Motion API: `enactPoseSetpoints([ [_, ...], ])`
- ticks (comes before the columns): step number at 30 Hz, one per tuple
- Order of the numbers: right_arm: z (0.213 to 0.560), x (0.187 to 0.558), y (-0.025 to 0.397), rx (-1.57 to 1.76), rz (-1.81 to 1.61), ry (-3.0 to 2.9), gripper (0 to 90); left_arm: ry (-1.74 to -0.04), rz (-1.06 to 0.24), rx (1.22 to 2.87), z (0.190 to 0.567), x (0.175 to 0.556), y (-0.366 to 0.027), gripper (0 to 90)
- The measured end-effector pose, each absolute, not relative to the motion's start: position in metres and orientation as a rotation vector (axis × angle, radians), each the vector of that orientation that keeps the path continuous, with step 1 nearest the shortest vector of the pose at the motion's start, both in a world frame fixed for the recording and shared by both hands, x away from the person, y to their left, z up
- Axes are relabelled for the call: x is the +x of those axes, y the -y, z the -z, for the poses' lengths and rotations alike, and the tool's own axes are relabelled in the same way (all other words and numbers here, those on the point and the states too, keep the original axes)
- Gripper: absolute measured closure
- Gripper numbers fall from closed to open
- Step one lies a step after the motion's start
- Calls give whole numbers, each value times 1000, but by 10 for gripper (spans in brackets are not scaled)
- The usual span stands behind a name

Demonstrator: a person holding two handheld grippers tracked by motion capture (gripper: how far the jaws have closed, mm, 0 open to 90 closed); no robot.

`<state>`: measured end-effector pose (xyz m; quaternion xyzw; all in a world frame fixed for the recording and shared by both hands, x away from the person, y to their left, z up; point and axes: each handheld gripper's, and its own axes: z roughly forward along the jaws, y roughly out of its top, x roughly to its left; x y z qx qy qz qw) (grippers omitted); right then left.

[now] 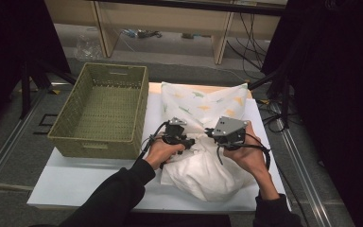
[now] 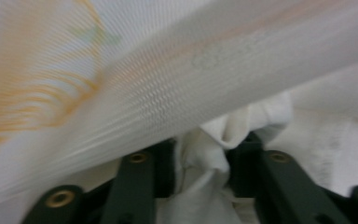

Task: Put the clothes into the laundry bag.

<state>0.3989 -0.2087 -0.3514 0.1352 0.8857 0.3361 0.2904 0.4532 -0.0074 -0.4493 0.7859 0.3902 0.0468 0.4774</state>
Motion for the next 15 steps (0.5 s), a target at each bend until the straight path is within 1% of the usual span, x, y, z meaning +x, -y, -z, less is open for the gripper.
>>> enactPoseSetpoints([
  [1,352,399,209,370,-894,-2363,900,-945,-142,1925,445,450,4,598],
  [2,353,400,210,367,-892,-2363,900,-921,-157,1950,440,446,-1,483],
  [3,353,400,210,367,-892,-2363,900,-919,-167,1943,436,443,-4,483],
  [6,354,400,209,372,-892,-2368,900,-864,-215,2000,426,430,-21,324],
  [7,354,399,208,387,-888,-2368,900,-862,-255,2012,424,425,-27,278],
  [8,354,399,208,387,-888,-2368,900,-858,-265,2026,423,422,-31,278],
  [9,355,399,208,386,-889,-2369,900,-852,-289,2041,424,418,-37,239],
  [10,355,399,208,386,-889,-2369,900,-855,-294,2048,425,416,-41,239],
  [13,354,400,209,368,-888,-2369,900,-899,-250,2062,438,417,-49,219],
  [15,355,400,208,381,-889,-2371,900,-961,-178,2041,453,425,-47,206],
])
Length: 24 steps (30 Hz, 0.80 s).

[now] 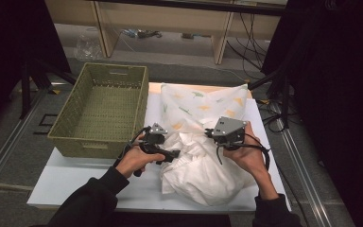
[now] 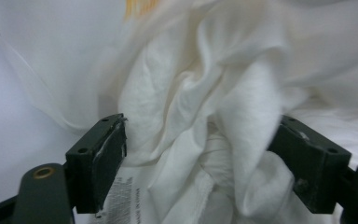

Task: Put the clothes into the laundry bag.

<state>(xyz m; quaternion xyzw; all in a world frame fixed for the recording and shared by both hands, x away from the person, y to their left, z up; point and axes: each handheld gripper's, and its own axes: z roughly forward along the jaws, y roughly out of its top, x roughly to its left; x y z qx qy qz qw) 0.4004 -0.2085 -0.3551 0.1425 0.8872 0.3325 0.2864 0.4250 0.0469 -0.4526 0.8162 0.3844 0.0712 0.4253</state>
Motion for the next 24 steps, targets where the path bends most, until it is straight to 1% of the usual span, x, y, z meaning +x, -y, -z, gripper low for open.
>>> enactPoseSetpoints([
  [1,355,400,208,380,-888,-2383,900,-971,-153,2038,460,429,-44,202],
  [2,356,401,208,380,-885,-2380,900,-969,-118,2037,465,432,-41,254],
  [3,357,400,207,388,-884,-2377,900,-981,-31,1981,469,435,-37,428],
  [4,357,401,207,363,-879,-2383,900,-979,23,1947,470,436,-34,622],
  [5,357,401,207,363,-879,-2383,900,-957,36,1946,469,436,-33,622],
  [6,358,401,207,364,-878,-2386,900,-930,14,1944,465,433,-29,752],
  [7,358,402,207,362,-879,-2379,900,-912,10,1940,461,430,-25,752],
  [8,359,402,207,365,-878,-2384,900,-899,10,1933,456,427,-22,793],
  [12,357,400,203,331,-858,-2385,900,-882,43,1901,440,426,-7,811],
  [14,355,398,202,330,-856,-2377,900,-872,23,1905,436,431,0,814],
  [17,352,396,205,362,-887,-2371,900,-962,-33,1886,443,447,8,814],
  [19,351,394,207,366,-918,-2383,900,-1046,-34,1862,454,459,8,810],
  [20,349,395,208,326,-902,-2379,900,-1092,-40,1855,461,467,8,789],
  [22,349,394,207,339,-908,-2389,900,-1114,-48,1856,467,473,6,772],
  [24,349,394,207,334,-905,-2389,900,-1101,-60,1866,465,471,3,714],
])
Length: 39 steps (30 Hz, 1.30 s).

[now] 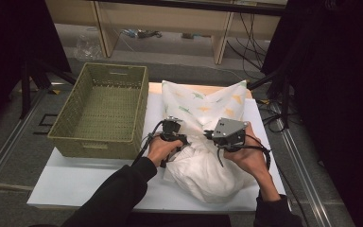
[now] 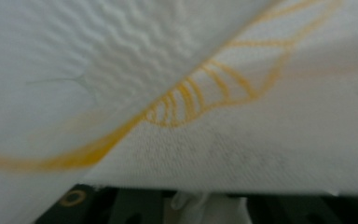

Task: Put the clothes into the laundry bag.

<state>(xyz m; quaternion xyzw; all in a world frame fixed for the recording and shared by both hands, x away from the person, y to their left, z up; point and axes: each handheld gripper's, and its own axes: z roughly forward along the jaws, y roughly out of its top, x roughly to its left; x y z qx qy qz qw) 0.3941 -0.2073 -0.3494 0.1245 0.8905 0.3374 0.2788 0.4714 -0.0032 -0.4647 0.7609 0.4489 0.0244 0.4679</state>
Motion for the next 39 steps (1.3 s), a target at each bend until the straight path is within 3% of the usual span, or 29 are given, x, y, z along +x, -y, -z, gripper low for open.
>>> enactPoseSetpoints([
  [5,353,396,210,379,-911,-2388,900,-1014,-135,1938,438,453,-15,437],
  [9,353,397,209,352,-900,-2401,900,-943,-166,1955,421,441,-36,287],
  [14,353,398,209,353,-898,-2383,900,-880,-98,2008,432,420,-50,214],
  [20,355,398,207,361,-901,-2387,899,-828,-24,2010,468,420,-34,162],
  [22,355,397,207,368,-888,-2391,900,-802,-64,2018,473,424,-22,196],
  [26,358,398,207,393,-888,-2397,900,-715,-69,2087,465,425,0,550],
  [29,357,399,209,362,-887,-2412,900,-719,-85,2053,450,424,4,712],
  [34,346,393,211,356,-898,-2393,900,-804,-90,1998,438,433,7,755],
  [39,342,387,208,318,-912,-2404,900,-954,-126,1989,461,463,7,757],
])
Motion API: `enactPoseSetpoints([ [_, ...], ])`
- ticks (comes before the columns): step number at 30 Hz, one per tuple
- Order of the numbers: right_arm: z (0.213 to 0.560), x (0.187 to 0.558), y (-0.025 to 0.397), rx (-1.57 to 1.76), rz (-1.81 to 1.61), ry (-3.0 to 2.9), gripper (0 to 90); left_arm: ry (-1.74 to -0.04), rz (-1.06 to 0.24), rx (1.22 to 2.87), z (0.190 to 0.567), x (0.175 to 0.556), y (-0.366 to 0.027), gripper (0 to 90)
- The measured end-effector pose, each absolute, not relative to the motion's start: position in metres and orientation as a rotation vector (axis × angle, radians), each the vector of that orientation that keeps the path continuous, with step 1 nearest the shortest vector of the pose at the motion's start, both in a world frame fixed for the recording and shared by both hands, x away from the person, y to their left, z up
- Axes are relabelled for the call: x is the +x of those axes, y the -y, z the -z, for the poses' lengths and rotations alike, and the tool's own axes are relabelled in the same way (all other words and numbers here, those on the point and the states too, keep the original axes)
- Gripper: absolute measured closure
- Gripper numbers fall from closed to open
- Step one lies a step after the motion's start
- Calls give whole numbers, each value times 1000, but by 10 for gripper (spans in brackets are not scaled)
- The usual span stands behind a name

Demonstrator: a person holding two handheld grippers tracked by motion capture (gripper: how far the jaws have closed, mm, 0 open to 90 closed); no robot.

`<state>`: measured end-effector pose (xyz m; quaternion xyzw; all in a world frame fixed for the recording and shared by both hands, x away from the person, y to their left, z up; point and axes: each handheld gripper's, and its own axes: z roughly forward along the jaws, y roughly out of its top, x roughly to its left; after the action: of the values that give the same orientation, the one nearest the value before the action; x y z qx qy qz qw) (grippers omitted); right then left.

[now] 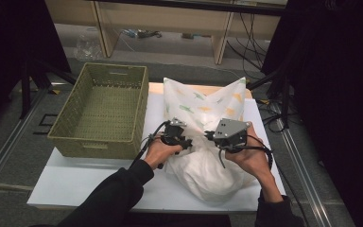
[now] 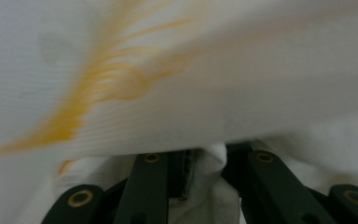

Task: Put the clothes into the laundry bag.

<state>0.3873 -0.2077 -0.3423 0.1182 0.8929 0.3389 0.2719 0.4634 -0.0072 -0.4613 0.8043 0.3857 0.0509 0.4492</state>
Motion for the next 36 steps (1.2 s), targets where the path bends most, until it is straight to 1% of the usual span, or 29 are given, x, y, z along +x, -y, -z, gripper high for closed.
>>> enactPoseSetpoints([
  [3,343,386,206,325,-886,-2417,900,-986,-97,2006,466,469,7,730],
  [4,344,387,205,342,-883,-2420,900,-1009,-99,1980,465,468,8,704],
  [5,345,388,206,342,-886,-2424,900,-1009,-113,1989,462,465,7,669],
  [7,348,390,208,339,-883,-2423,900,-978,-166,2039,451,457,0,551],
  [8,348,391,208,331,-879,-2419,900,-972,-185,2044,447,453,-3,472],
  [10,349,392,209,328,-877,-2420,900,-945,-188,2047,435,442,-12,370],
  [11,349,392,210,358,-881,-2413,900,-921,-185,2054,429,435,-16,344],
  [14,350,394,211,351,-884,-2412,900,-860,-180,2076,417,415,-26,288],
  [16,351,395,211,349,-886,-2421,900,-832,-169,2100,418,402,-28,231],
  [19,351,396,210,347,-883,-2415,900,-786,-173,2153,432,386,-22,190],
  [20,351,396,210,348,-883,-2411,900,-758,-148,2181,441,381,-17,185],
  [22,351,396,210,348,-882,-2410,900,-730,-132,2196,453,379,-9,182],
  [24,351,396,210,348,-882,-2410,900,-728,-145,2177,462,383,1,175],
  [25,351,396,210,347,-883,-2410,900,-748,-152,2157,465,386,6,188],
  [26,351,396,210,347,-881,-2411,900,-734,-158,2146,466,391,10,251],
  [27,352,395,209,352,-882,-2412,900,-717,-149,2146,466,397,13,380],
  [28,352,394,209,369,-881,-2411,900,-696,-125,2154,466,401,16,556],
  [29,351,394,210,374,-864,-2415,900,-697,-106,2142,467,403,21,669],
  [30,351,396,211,347,-863,-2408,900,-684,-125,2159,464,405,22,747],
  [31,351,395,211,354,-870,-2410,900,-661,-114,2170,461,408,22,801],
  [32,351,394,213,369,-880,-2412,900,-687,-105,2146,457,409,23,828],
  [33,349,395,214,352,-877,-2418,900,-689,-97,2122,453,412,21,838],
  [34,348,395,215,355,-880,-2411,900,-735,-87,2075,448,414,21,841],
  [36,344,395,218,334,-885,-2398,900,-755,-96,2046,438,421,17,844],
])
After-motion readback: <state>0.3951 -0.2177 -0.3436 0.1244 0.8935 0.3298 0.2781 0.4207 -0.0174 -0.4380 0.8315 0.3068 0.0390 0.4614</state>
